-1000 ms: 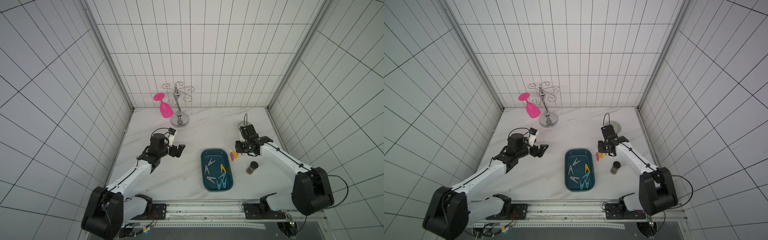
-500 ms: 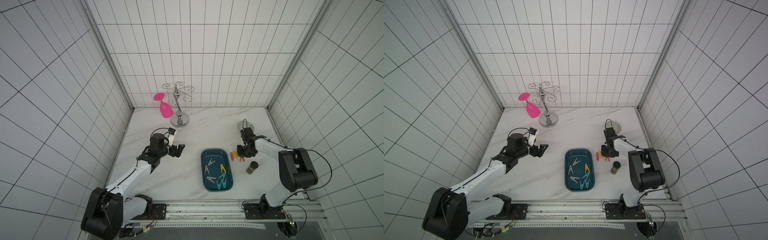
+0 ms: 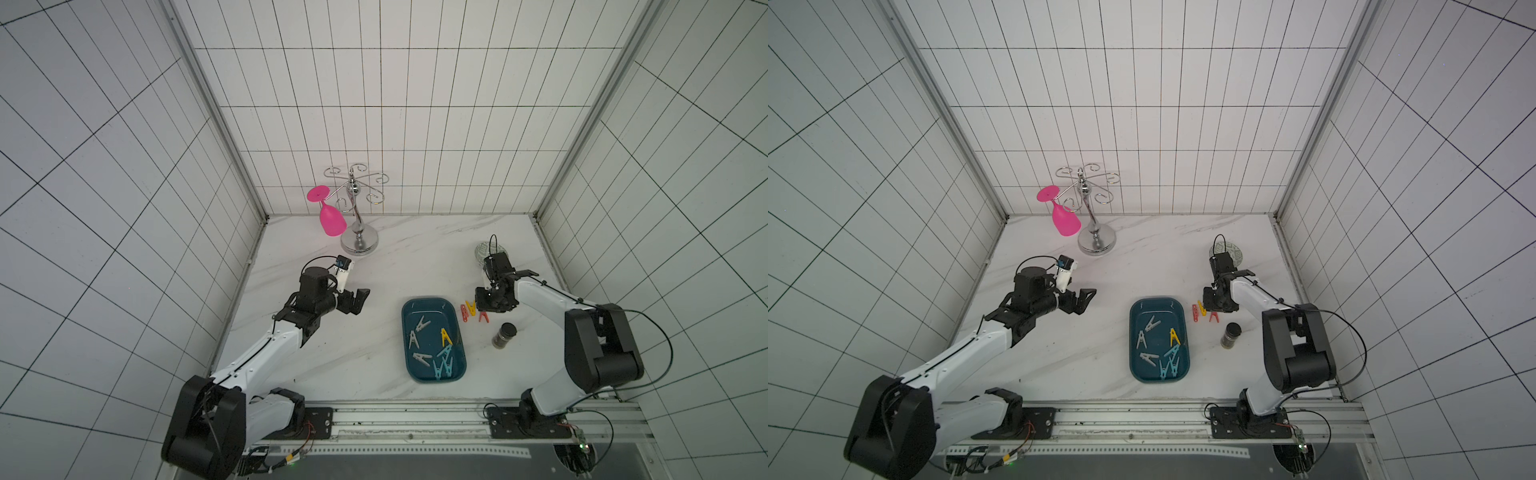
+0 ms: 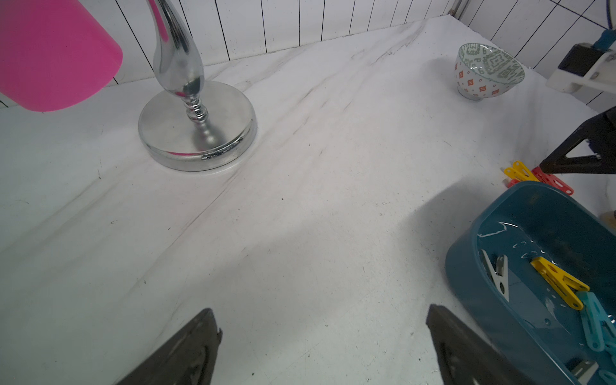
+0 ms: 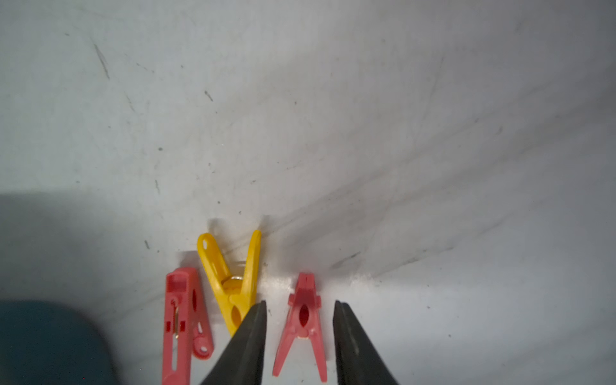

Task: Take the clothespins out of the storage box
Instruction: Place the clothespin at the center of the board, then pick up the clothespin from the storage box.

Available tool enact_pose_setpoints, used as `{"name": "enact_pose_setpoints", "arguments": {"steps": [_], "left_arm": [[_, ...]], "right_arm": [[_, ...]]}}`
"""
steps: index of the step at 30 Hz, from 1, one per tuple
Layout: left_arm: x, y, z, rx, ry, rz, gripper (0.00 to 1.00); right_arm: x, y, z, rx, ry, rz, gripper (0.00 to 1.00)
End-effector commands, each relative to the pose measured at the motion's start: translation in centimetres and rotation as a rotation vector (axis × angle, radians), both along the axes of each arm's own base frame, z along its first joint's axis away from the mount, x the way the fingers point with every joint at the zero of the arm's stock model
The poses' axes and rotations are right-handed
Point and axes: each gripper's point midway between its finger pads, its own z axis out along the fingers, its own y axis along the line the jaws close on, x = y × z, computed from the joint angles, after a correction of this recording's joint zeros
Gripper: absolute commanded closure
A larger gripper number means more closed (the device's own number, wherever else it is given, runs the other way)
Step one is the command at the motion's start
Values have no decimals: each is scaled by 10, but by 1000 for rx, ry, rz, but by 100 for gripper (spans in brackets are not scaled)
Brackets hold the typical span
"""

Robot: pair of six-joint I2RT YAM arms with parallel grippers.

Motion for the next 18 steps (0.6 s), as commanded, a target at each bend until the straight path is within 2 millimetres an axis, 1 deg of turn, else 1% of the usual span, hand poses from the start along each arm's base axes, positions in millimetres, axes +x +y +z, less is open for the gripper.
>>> {"name": "enact_pose_setpoints", "arguments": {"steps": [1, 6, 12, 15, 18], "left_arm": [[-1, 0, 0, 3, -10, -1, 2], [-1, 0, 1, 4, -11, -1, 2], [0, -1, 0, 3, -6, -3, 2], [1, -1, -1, 0, -3, -5, 2], [1, -2, -1, 1, -1, -5, 2]], "right_arm": [[4, 10, 31, 46, -53, 13, 61], [-6, 35, 53, 101, -90, 93, 61], [-25, 76, 82, 135, -142, 231, 60], [-35, 93, 89, 142, -151, 282, 61], [-43, 108, 91, 141, -149, 315, 61]]}}
